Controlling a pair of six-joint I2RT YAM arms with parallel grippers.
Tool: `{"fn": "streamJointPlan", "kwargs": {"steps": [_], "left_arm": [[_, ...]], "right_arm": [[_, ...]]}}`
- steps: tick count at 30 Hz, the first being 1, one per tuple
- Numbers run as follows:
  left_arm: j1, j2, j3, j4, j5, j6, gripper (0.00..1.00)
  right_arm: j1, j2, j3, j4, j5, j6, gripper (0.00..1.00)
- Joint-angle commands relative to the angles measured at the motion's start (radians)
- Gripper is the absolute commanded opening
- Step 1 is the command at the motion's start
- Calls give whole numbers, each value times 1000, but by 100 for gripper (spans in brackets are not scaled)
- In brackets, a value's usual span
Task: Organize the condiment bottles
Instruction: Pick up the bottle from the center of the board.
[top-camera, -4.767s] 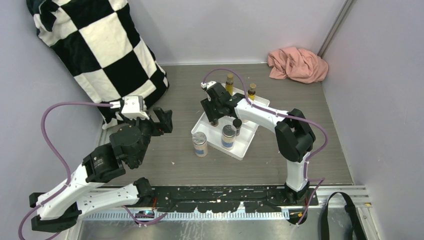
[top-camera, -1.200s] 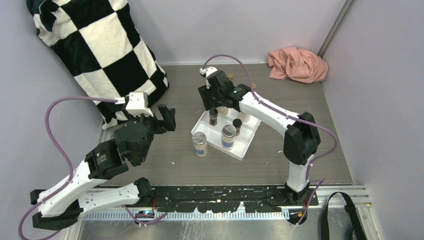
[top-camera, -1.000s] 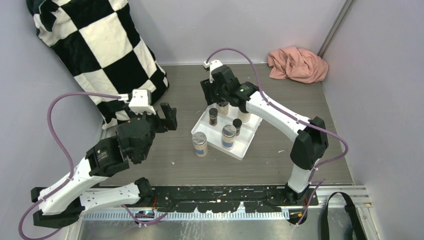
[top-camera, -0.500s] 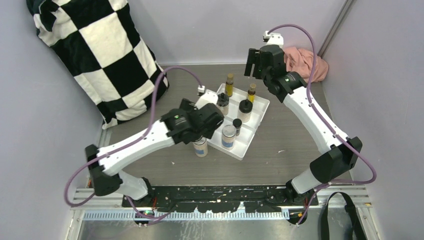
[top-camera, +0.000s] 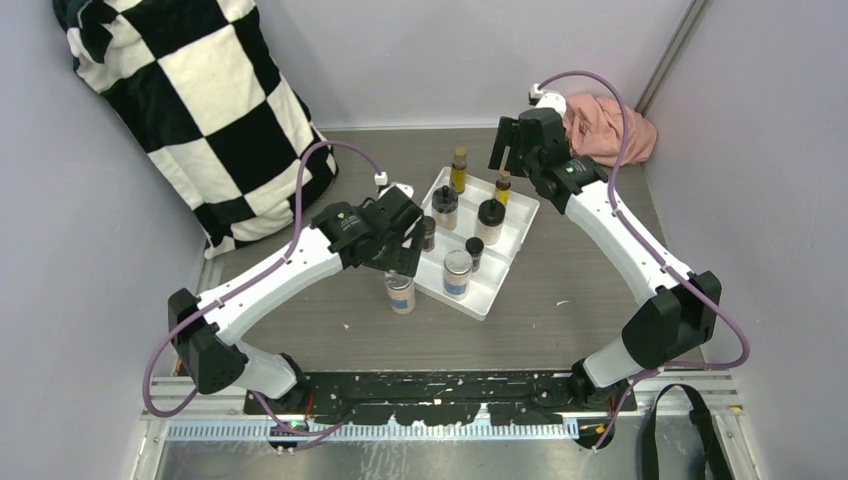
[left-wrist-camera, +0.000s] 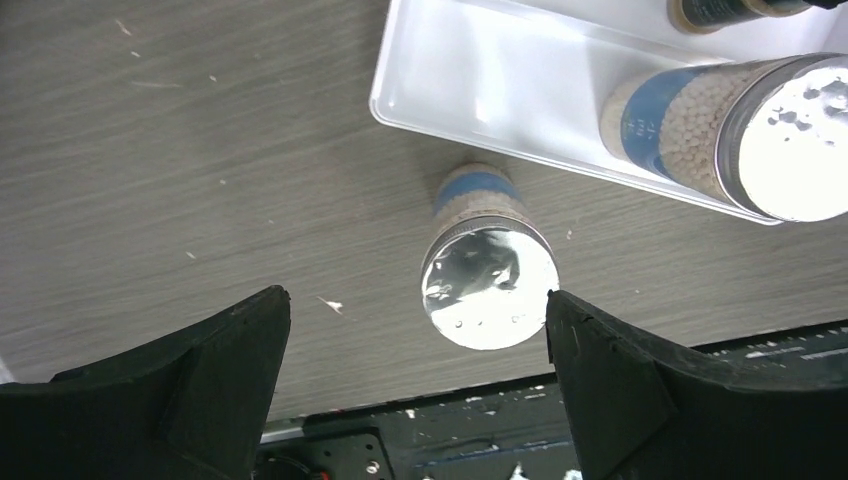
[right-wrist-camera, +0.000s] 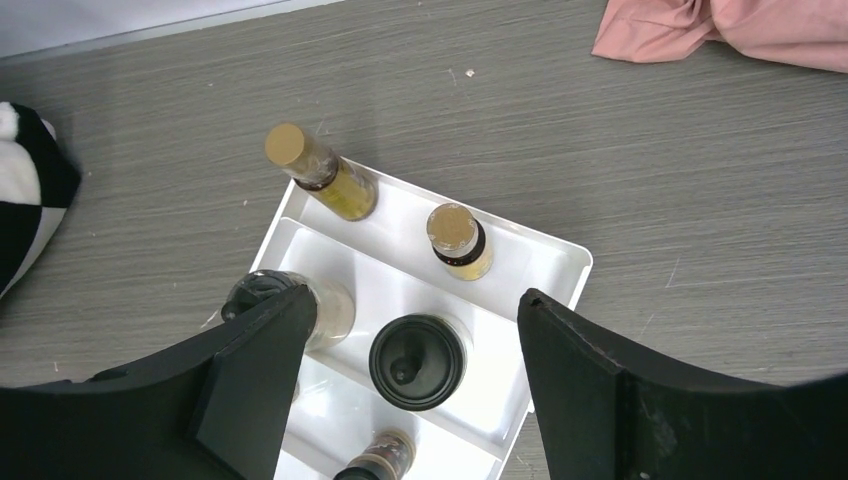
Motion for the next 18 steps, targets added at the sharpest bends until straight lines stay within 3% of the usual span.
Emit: {"fn": "streamJointPlan", "kwargs": {"steps": [1,9,18], "left_arm": [[29,-34,-30,79,146,-38,100],[60,-18,-49,105,263,-52,100],[77,2,-70,104,287,-47,100]], "right_arm": [[0,-16,-8,54,-6,15,81],[-1,-16,-18,56,21,10,82],[-49,-13,-17,42,70,18,82]]}}
